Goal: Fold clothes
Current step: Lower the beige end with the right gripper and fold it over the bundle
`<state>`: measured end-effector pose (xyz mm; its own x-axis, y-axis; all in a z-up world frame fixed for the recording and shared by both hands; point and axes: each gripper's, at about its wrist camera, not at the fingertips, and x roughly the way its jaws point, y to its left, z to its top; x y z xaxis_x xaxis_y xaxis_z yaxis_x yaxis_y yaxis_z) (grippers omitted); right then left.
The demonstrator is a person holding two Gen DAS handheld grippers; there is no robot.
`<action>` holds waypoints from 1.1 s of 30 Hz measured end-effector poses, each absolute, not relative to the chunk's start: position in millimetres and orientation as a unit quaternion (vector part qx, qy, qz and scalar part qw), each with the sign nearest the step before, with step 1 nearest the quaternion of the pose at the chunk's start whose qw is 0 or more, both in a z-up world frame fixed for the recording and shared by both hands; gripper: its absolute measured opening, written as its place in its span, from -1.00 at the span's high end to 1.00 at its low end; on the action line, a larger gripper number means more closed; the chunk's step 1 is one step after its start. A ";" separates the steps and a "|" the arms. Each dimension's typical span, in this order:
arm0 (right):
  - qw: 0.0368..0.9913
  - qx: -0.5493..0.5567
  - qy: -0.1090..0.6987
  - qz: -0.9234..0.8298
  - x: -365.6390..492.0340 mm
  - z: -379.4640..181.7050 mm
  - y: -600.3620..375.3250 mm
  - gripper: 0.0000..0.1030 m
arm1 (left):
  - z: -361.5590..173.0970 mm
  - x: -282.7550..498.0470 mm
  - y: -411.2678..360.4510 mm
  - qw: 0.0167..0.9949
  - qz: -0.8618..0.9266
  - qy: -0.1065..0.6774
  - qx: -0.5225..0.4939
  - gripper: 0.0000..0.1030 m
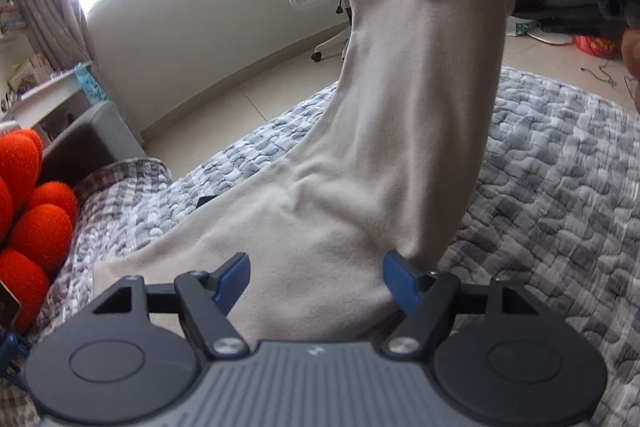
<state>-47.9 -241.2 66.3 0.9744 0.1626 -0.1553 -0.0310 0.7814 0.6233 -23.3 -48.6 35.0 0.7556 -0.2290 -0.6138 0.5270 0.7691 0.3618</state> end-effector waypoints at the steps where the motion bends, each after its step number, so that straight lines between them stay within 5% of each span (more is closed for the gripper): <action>1: 0.939 0.326 0.103 0.046 -48.2 64.6 -242.4 0.50 | 34.9 -23.9 -49.5 0.898 -0.212 0.276 0.270 -0.45; 6: 0.923 0.362 0.131 0.020 -45.9 49.9 -255.4 0.42 | 37.0 -16.4 -40.7 0.899 -0.219 0.295 0.237 -0.46; 10: 0.912 0.376 0.163 -0.003 -44.5 34.8 -265.6 0.07 | 37.3 -13.8 -38.4 0.899 -0.221 0.302 0.226 -0.46; 14: 0.890 0.410 0.198 -0.025 -45.2 14.6 -278.4 -0.01 | 37.0 -12.8 -37.7 0.899 -0.224 0.305 0.222 -0.46; 22: 0.882 0.425 0.202 -0.026 -48.1 8.1 -280.3 0.02 | 36.8 -9.1 -36.5 0.899 -0.224 0.307 0.220 -0.46; 23: 0.886 0.417 0.200 -0.026 -46.6 9.1 -278.9 0.10 | 36.5 -8.7 -36.5 0.899 -0.224 0.307 0.220 -0.46; 24: 0.889 0.410 0.200 -0.027 -45.7 10.1 -278.1 0.44 | 36.0 -8.5 -36.6 0.899 -0.224 0.307 0.220 -0.46; 33: 0.926 0.340 0.166 -0.013 -48.1 35.6 -260.9 0.49 | 35.9 -8.9 -35.4 0.898 -0.227 0.308 0.216 -0.46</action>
<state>-48.1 -260.9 35.6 0.9449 0.0889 -0.3151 0.1361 0.7688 0.6249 -8.9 -35.4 35.9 0.7073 -0.2745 -0.6514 0.5407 0.8037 0.2483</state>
